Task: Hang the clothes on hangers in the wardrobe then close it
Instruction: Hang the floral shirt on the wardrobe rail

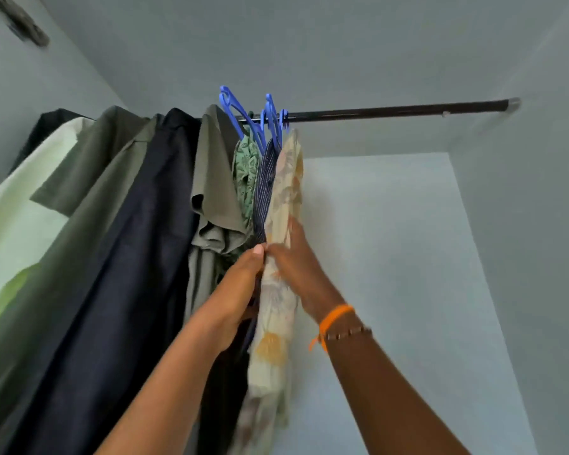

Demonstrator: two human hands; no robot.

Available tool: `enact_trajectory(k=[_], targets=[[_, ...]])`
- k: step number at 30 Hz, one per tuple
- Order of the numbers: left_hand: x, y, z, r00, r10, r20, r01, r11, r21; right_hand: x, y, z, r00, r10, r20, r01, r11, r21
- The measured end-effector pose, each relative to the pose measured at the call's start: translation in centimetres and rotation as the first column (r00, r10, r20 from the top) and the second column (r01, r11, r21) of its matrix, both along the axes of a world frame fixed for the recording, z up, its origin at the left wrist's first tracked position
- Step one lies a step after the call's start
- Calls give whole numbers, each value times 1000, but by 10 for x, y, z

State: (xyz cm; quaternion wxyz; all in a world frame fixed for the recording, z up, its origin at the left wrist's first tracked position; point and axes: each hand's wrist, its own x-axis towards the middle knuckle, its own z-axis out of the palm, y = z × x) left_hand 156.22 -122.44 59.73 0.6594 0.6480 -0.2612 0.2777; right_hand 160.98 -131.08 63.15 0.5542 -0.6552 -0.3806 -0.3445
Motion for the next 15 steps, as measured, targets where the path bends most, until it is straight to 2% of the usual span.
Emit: enact_trajectory(k=[3, 7, 11, 15], targets=[[-32, 12, -44, 995, 37, -89, -32, 998, 55, -33, 11, -71, 999, 30, -21, -32, 995, -95], [-76, 30, -105, 970, 89, -226, -59, 989, 137, -87, 17, -142, 982, 1, -191, -24, 993, -117], [-129, 44, -152, 929, 94, -357, -64, 993, 95, -144, 23, -194, 925, -40, -378, -9, 992, -127], [-187, 51, -182, 908, 117, -402, -114, 993, 32, -204, 30, -228, 891, -75, -447, 48, 996, -72]])
